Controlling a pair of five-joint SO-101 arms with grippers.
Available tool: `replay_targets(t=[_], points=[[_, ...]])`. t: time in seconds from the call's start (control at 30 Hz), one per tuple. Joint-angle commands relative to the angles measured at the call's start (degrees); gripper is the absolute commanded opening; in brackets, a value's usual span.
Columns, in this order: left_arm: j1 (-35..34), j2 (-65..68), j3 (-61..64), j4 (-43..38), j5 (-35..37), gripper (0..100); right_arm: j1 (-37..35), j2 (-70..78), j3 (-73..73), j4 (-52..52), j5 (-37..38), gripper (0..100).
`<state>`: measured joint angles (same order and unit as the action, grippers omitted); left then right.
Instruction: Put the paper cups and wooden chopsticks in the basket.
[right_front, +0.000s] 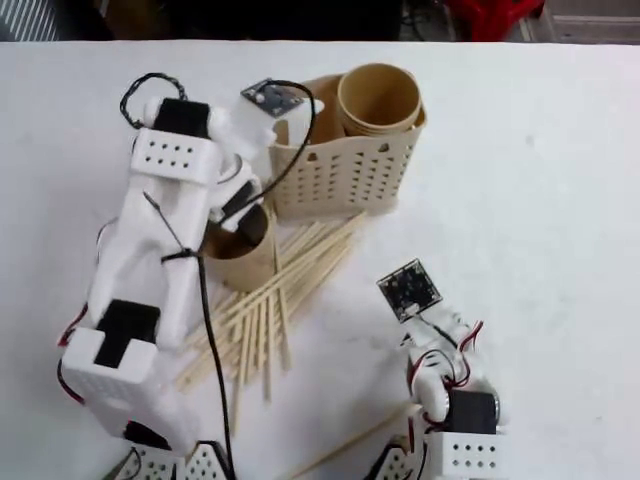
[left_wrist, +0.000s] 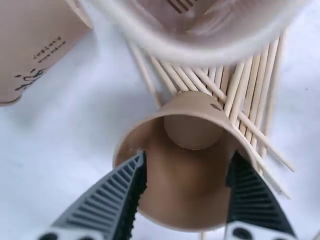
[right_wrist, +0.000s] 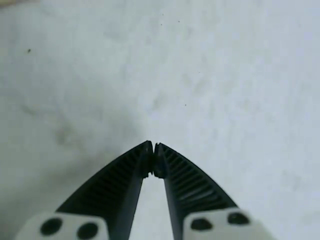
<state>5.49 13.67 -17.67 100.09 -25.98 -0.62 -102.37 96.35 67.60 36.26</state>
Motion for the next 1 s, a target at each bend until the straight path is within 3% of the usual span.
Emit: replay_targets(t=[0.0, 0.33, 0.63, 0.73, 0.87, 0.97], points=[[0.75, -2.95, -1.32, 0.18, -1.76, 26, -0.04, -0.75, 0.44, 0.22, 0.62, 1.8], [2.33, -2.95, -14.51, 1.41, -5.10, 26, -0.04, -0.75, 0.44, 0.22, 0.62, 1.8], [1.80, -2.77, -14.86, -0.18, -10.20, 26, -0.04, -0.75, 0.44, 0.22, 0.62, 1.8], [1.36, -3.47, -14.77, 2.37, -7.91, 26, -0.04, -0.75, 0.44, 0.22, 0.62, 1.8], [-4.97, -4.70, -11.43, 2.29, -0.79, 26, -0.04, -0.75, 0.44, 0.22, 0.62, 1.8], [-13.76, -7.87, -7.12, 2.29, 0.62, 26, -0.04, -0.75, 0.44, 0.22, 0.62, 1.8]])
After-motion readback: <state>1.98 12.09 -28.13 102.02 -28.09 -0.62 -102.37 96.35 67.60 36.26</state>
